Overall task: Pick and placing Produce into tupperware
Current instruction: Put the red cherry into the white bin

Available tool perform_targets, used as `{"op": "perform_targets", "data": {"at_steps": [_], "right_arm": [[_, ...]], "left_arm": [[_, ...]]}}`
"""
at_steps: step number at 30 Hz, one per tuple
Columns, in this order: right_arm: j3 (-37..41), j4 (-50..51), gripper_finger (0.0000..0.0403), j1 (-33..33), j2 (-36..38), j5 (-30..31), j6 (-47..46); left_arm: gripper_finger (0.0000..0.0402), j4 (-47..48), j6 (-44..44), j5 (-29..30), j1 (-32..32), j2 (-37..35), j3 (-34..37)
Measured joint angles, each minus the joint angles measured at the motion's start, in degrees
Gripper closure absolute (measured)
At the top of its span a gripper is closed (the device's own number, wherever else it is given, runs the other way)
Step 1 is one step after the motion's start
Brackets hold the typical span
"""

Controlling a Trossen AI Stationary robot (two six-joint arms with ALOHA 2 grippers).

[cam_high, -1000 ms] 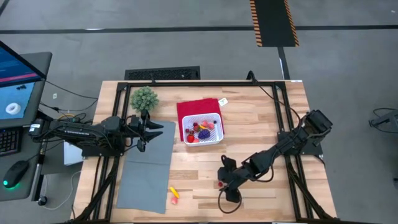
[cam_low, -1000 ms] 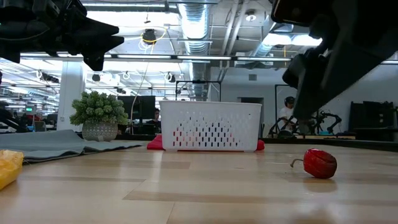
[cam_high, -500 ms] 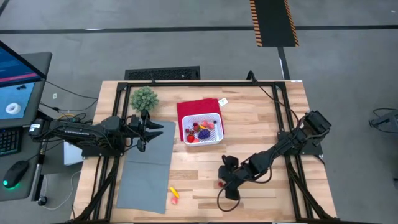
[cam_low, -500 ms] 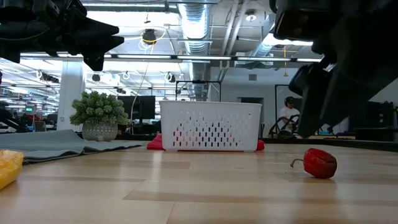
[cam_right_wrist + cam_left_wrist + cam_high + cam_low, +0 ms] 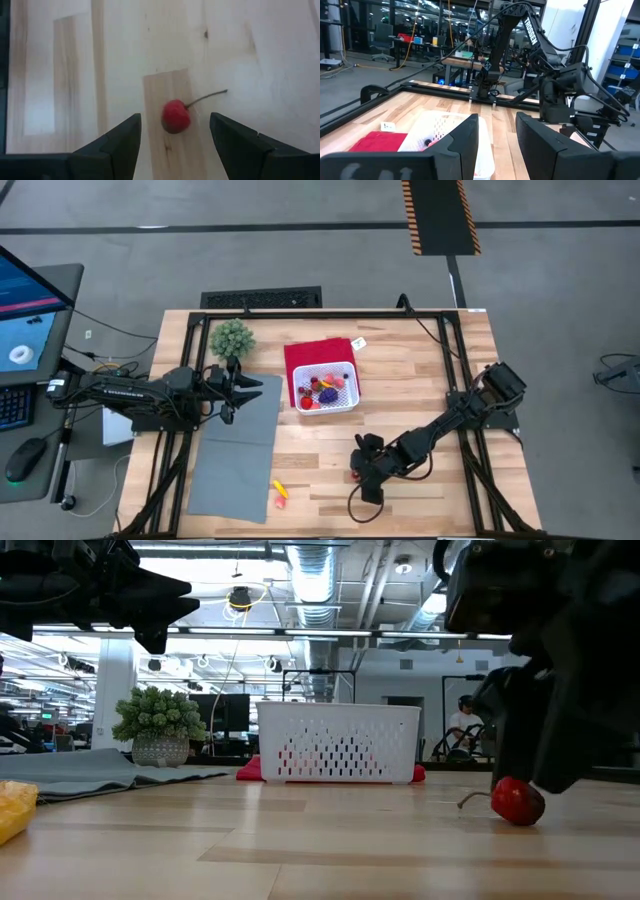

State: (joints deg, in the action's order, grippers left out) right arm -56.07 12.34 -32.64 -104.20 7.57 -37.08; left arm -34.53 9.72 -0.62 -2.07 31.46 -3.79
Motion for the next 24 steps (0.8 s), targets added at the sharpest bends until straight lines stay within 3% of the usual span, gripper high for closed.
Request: {"op": "perform_targets", "data": {"at_steps": [24], "right_arm": [[-0.18,-4.28,0.0157,-0.33,-2.84,0.86,-1.55]], "left_arm": [[0.0281,-0.11,0.09,0.0,0.0,-0.01,0.0]]}}
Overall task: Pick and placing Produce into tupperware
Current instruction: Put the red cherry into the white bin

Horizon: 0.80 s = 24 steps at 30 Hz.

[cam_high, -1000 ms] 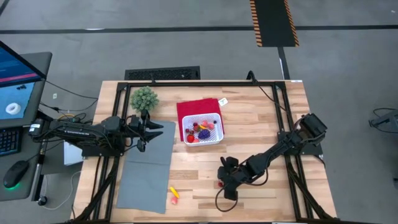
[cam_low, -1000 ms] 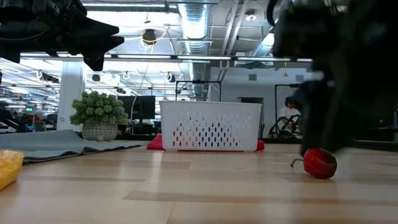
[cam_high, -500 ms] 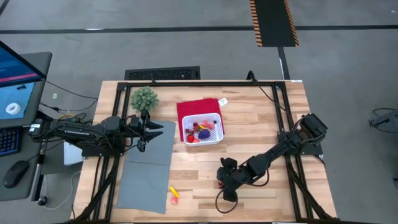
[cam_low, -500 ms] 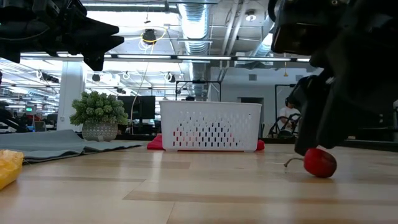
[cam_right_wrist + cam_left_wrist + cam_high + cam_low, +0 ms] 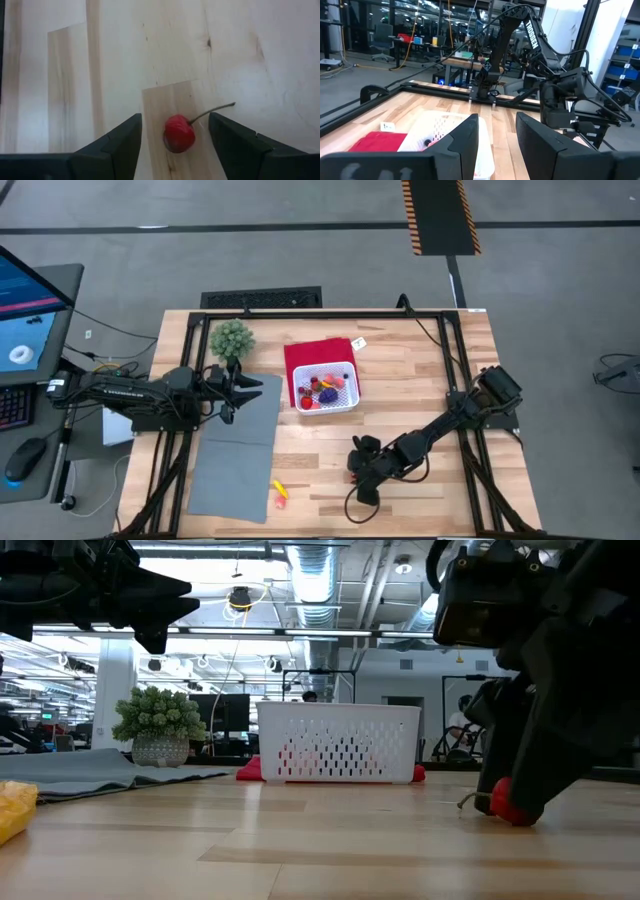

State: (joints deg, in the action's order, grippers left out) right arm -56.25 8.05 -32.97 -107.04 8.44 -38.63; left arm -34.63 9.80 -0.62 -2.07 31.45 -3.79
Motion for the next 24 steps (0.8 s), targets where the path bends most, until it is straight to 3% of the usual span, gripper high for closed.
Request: {"op": "perform_targets", "data": {"at_steps": [12,16,24], "right_arm": [[0.07,-0.05,0.0335,-0.04,-0.11,-0.88,1.48],[-0.05,-0.06,0.0342,0.09,-0.11,-1.15,2.83],[-5.61,3.31,0.0309,1.67,-0.15,-1.58,10.18]], "left_arm": [[0.0281,0.0,0.13,0.0,0.0,0.01,0.0],[0.0281,0.0,0.17,0.0,0.0,0.01,0.0],[0.0281,0.0,0.15,0.0,0.0,0.0,0.0]]}}
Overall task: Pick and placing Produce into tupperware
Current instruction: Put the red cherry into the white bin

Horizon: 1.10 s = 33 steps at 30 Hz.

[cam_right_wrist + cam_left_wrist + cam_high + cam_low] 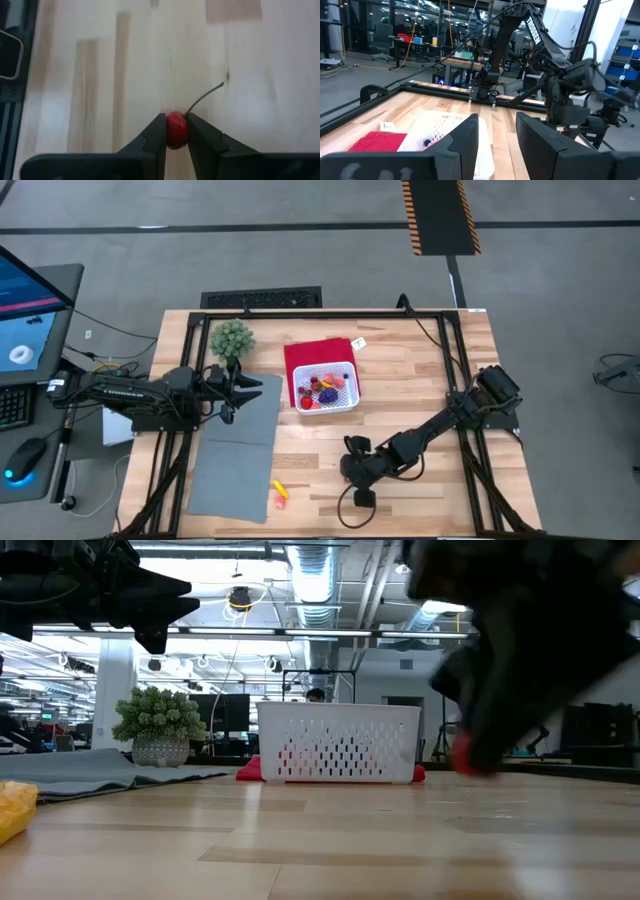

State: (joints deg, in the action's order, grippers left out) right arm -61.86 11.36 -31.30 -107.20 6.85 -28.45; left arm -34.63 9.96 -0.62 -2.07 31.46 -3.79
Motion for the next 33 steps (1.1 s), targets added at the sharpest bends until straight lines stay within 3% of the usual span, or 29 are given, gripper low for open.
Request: {"op": "perform_targets", "data": {"at_steps": [7,11,25,33], "right_arm": [[-6.32,3.76,0.0318,4.41,0.33,-3.15,11.96],[-6.72,5.24,0.0325,7.07,4.13,-3.64,18.32],[-6.76,11.19,0.0324,15.5,30.37,-5.51,28.41],[-4.47,15.6,0.0324,21.94,43.31,-5.29,25.07]], "left_arm": [[0.0281,0.0,0.08,-0.02,0.0,0.0,0.0],[0.0281,0.0,0.48,-0.49,0.0,-0.01,0.0],[0.0281,0.04,0.63,-0.48,0.0,-0.01,0.0],[0.0281,0.04,1.44,-0.48,0.0,-0.01,0.0]]}}
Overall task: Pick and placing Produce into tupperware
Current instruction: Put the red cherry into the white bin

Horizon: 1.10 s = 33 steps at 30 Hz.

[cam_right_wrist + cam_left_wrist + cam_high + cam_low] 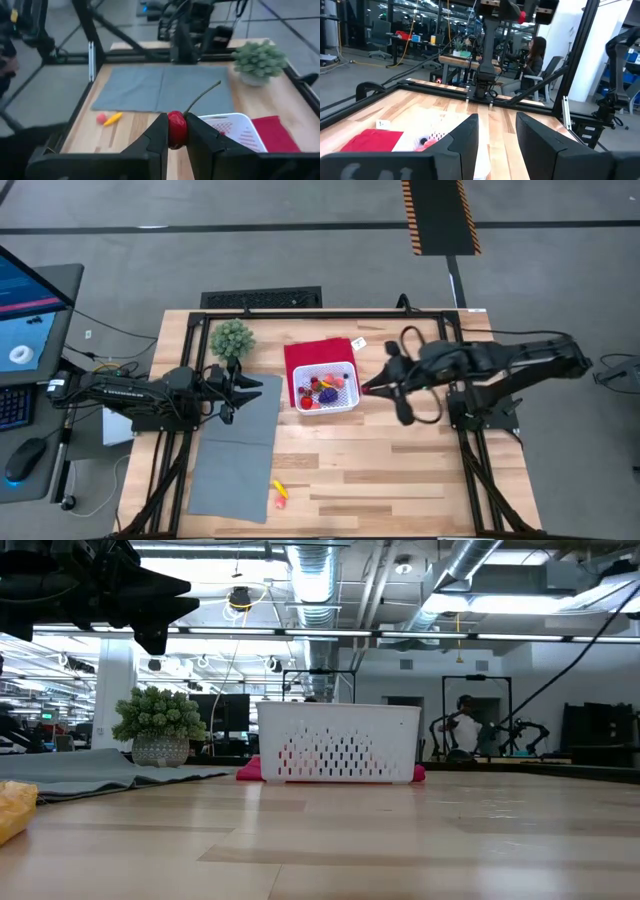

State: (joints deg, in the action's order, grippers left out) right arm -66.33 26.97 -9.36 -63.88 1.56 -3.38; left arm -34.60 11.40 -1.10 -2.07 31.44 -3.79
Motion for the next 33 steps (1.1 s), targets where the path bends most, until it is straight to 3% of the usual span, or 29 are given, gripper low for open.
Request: {"op": "perform_targets", "data": {"at_steps": [7,14,23,28,33], "right_arm": [[7.91,-1.37,0.0324,-0.31,9.93,-0.03,-3.09],[20.97,-10.32,0.0324,-3.42,19.27,-0.02,-8.19],[39.85,-30.12,0.0323,-8.5,23.46,0.81,-17.07],[51.21,-46.39,0.0323,-10.25,21.69,5.27,-24.24],[57.35,-63.06,0.0323,-8.41,21.1,10.28,-35.21]], "left_arm": [[0.0281,-0.02,0.0,0.0,0.0,0.0,0.0],[0.0281,-0.06,0.0,0.0,0.0,0.0,0.0],[0.0281,-0.07,0.02,0.02,0.0,0.0,0.0],[0.0281,-0.08,0.01,0.02,0.0,0.0,0.0],[0.0281,-0.65,0.02,0.37,0.0,0.02,0.0]]}}
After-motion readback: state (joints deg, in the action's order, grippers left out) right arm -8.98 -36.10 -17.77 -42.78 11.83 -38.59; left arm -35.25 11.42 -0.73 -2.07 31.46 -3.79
